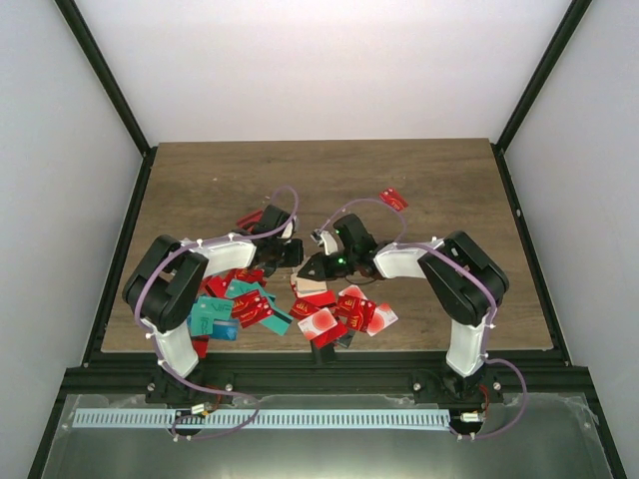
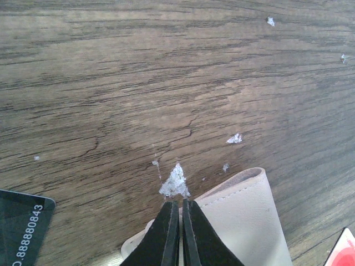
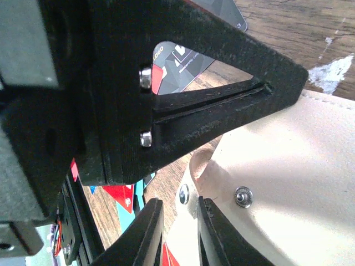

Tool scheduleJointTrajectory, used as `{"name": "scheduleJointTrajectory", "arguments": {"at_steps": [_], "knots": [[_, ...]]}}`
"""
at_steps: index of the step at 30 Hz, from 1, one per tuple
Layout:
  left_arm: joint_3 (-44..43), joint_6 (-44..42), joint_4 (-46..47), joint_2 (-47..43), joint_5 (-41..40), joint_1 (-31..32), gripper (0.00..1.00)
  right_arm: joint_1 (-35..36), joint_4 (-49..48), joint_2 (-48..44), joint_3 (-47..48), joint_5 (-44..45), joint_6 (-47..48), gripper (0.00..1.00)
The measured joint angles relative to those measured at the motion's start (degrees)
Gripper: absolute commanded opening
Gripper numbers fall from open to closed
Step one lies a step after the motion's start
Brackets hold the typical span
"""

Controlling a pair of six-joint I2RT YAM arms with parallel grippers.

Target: Put the credit cards into the card holder

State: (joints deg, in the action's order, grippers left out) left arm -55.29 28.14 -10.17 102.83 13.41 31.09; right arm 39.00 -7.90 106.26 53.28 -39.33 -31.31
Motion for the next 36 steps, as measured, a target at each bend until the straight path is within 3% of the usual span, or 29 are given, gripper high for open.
{"name": "scheduleJointTrajectory", "arguments": {"at_steps": [8,19,36], "knots": [[0.17,0.00,0.31,0.00,0.00,0.00,0.06,0.00,0.20,0.09,0.00,0.81,-0.59,0.30],[0.35,0.13,0.61,0.00,0.00,0.00,0.05,0.00,1.31,-0.59,-0.24,3.58,-1.09,0.31],[0.68,0.13,1.16,-0.02,0.24,-0.09,0.05,0.04,0.37,-0.31,-0.92,2.86,-3.50,0.21]]}}
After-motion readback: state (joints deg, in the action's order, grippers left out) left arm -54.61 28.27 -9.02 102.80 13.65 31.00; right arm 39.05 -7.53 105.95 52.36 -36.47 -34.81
